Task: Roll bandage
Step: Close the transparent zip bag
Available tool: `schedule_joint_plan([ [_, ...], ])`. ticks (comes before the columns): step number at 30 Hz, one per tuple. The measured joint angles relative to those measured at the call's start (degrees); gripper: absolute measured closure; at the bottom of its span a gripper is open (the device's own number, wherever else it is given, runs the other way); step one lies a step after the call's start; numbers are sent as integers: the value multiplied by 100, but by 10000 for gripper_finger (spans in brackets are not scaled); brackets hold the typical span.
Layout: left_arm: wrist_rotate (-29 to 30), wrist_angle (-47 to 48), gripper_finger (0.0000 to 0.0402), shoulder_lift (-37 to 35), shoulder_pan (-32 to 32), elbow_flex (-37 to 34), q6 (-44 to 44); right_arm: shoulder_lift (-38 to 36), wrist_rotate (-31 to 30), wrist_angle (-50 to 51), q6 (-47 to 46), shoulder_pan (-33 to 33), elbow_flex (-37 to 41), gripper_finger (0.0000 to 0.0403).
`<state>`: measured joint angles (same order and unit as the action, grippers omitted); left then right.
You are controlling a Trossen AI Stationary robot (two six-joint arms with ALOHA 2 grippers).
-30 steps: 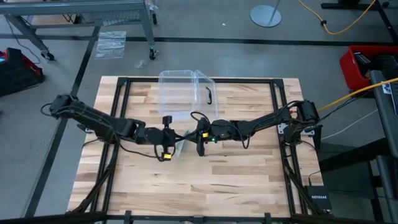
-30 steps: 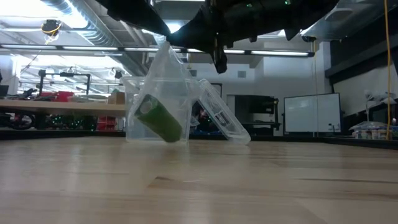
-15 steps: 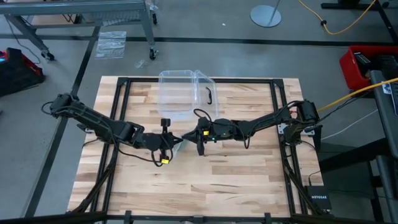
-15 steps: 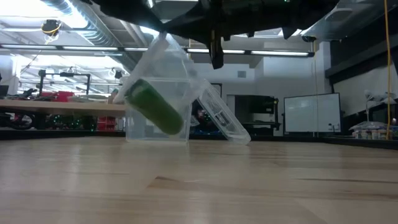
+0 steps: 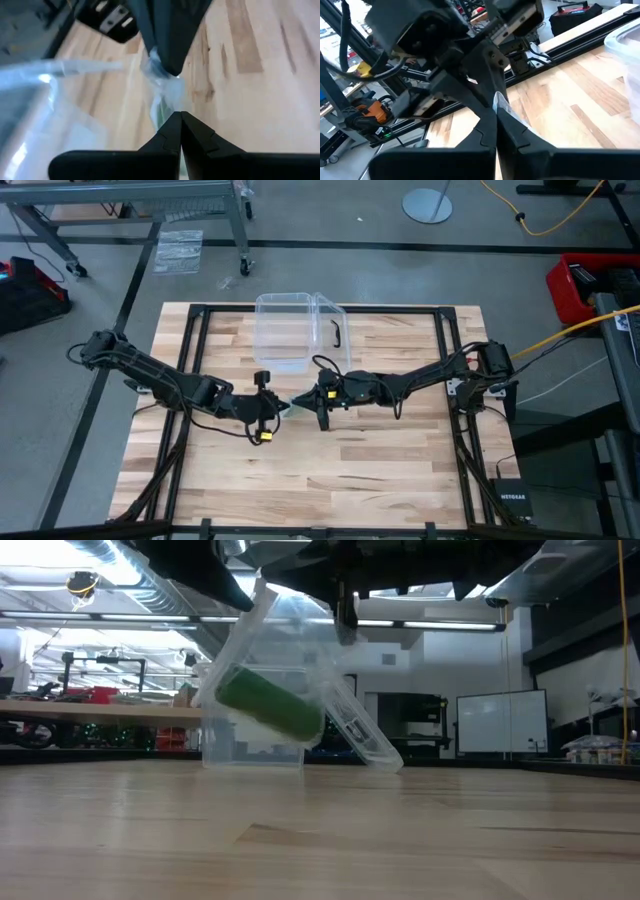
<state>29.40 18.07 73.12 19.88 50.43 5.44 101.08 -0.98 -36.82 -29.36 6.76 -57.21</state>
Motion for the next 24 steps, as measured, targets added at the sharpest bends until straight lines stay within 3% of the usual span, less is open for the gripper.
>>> schedule_joint_plan([
  [7, -49, -42, 367, 0, 58, 0, 1605, 0, -791, -67, 280, 2, 0, 403],
  [15, -27, -600, 310, 0, 41, 0, 1830, 0, -2898, -283, 288, 0, 0, 403],
  [19, 272, -646, 304, 15, -56, 0, 1722, 0, -3372, -285, 285, -4, 0, 403],
  [24, 1379, -797, 304, 136, -246, 0, 1999, 0, -3446, -353, 275, -4, 0, 403],
])
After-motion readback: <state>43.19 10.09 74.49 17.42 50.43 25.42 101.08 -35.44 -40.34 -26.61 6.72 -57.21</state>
